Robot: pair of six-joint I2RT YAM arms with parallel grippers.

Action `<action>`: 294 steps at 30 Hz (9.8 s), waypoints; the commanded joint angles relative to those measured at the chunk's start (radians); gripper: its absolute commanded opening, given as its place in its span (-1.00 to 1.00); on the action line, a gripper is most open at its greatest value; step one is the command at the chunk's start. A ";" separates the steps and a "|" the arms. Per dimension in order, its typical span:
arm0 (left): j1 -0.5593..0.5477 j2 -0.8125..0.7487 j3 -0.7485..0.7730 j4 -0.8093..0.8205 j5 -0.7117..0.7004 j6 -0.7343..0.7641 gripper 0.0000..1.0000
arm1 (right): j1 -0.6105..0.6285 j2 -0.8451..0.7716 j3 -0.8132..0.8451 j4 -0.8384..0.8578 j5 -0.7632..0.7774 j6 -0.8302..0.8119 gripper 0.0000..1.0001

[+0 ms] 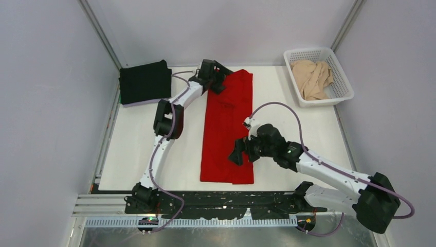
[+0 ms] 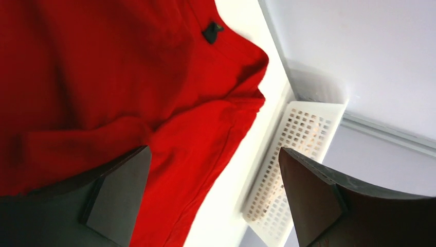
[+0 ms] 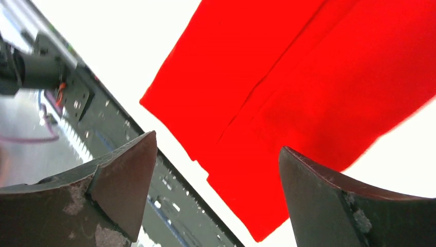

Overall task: Fold and stack the t-shirts
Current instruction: Rotate the tshirt 90 degrees, then grab the bottom of the folded rectangular tshirt with both arms, then fold the folded rectangular tshirt in 1/3 of the way, then grab one side of the 2/3 rectangular tshirt with both arms, then fold the long partially folded tshirt into a neat square

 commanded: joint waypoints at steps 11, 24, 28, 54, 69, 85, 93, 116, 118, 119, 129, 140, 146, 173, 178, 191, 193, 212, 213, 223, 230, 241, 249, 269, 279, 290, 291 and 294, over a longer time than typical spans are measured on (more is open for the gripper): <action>0.034 -0.709 -0.403 -0.220 0.041 0.574 0.99 | -0.020 -0.279 -0.144 -0.098 0.421 0.215 0.91; -0.077 -1.455 -1.501 -0.253 -0.017 0.626 0.76 | -0.017 -0.303 -0.221 -0.176 0.199 0.185 0.98; -0.177 -1.545 -1.685 -0.231 0.019 0.578 0.55 | -0.016 -0.303 -0.243 -0.197 0.148 0.187 0.75; -0.309 -1.363 -1.862 -0.140 0.200 0.538 -1.00 | -0.005 -0.175 -0.335 -0.085 -0.012 0.222 -0.26; -0.336 -1.570 -1.902 -0.025 0.288 0.578 -1.00 | 0.004 -0.310 -0.321 -0.015 -0.005 0.283 -0.89; -0.195 -1.379 -1.564 -0.035 0.150 0.683 -1.00 | -0.095 -0.203 -0.174 0.191 0.248 0.290 -0.89; -0.081 -1.188 -1.393 0.026 0.187 0.702 -1.00 | -0.250 -0.026 -0.075 0.277 0.278 0.289 -0.90; 0.051 -0.775 -0.929 -0.174 0.176 0.788 -1.00 | -0.455 0.449 0.207 0.465 0.118 0.229 -0.86; 0.056 -0.746 -0.902 -0.181 0.182 0.785 -0.76 | -0.465 0.489 0.227 0.467 0.109 0.242 -0.77; 0.060 -0.730 -0.885 -0.188 0.188 0.785 -0.64 | -0.468 0.503 0.241 0.471 0.107 0.252 -0.74; 0.120 -0.578 -0.612 -0.225 0.306 0.756 0.90 | -0.550 0.653 0.430 0.450 0.064 0.293 0.34; 0.120 -0.942 -1.045 -0.152 0.272 0.799 0.99 | -0.545 0.392 0.167 0.350 0.049 0.162 0.91; 0.084 -1.094 -1.350 -0.113 0.236 0.791 0.99 | -0.467 0.249 -0.007 0.256 0.054 0.132 0.91; 0.016 -0.887 -1.326 -0.117 0.196 0.755 -0.24 | -0.368 0.365 -0.063 0.312 0.022 0.195 0.18; 0.014 -0.855 -1.300 -0.122 0.204 0.755 -0.46 | -0.357 0.373 -0.068 0.302 0.028 0.195 0.12; 0.005 -0.884 -1.316 -0.120 0.168 0.762 -1.00 | -0.321 0.310 -0.070 0.175 0.124 0.147 0.05; 0.003 -0.890 -1.321 -0.115 0.164 0.762 -1.00 | -0.308 0.312 -0.066 0.172 0.133 0.147 0.03; -0.030 -1.174 -1.581 -0.070 0.139 0.731 -1.00 | -0.247 0.121 -0.208 0.258 -0.006 0.138 -0.89; -0.038 -1.226 -1.620 -0.071 0.131 0.719 -1.00 | -0.241 0.051 -0.223 0.248 -0.054 0.138 -0.89; -0.224 -1.925 -1.818 -0.446 0.023 0.647 -1.00 | -0.109 -0.457 -0.320 0.023 -0.307 0.237 -0.90; -0.226 -2.227 -1.816 -0.463 0.067 0.616 -1.00 | -0.098 -0.687 -0.299 0.032 -0.274 0.263 -0.90; -0.196 -1.999 -1.608 -0.371 -0.123 0.691 -1.00 | -0.172 -0.488 -0.156 0.073 -0.100 0.175 -0.90; -0.038 -1.761 -1.496 -0.249 0.005 0.736 -1.00 | -0.393 -0.337 -0.089 0.141 -0.225 0.162 -0.89; 0.115 -1.192 -1.130 -0.210 0.107 0.830 -1.00 | -0.586 0.094 0.064 0.307 -0.324 0.125 -0.89; 0.136 -0.938 -0.978 -0.247 0.087 0.833 -1.00 | -0.605 0.341 0.129 0.443 -0.303 0.154 -0.89; 0.140 -0.689 -0.725 -0.390 0.106 0.844 0.03 | -0.611 0.586 0.271 0.505 -0.182 0.156 0.14; 0.141 -0.685 -0.709 -0.406 0.107 0.836 0.37 | -0.611 0.593 0.282 0.498 -0.169 0.156 0.29; 0.141 -0.717 -0.702 -0.414 0.138 0.834 0.99 | -0.608 0.579 0.295 0.461 -0.117 0.162 0.79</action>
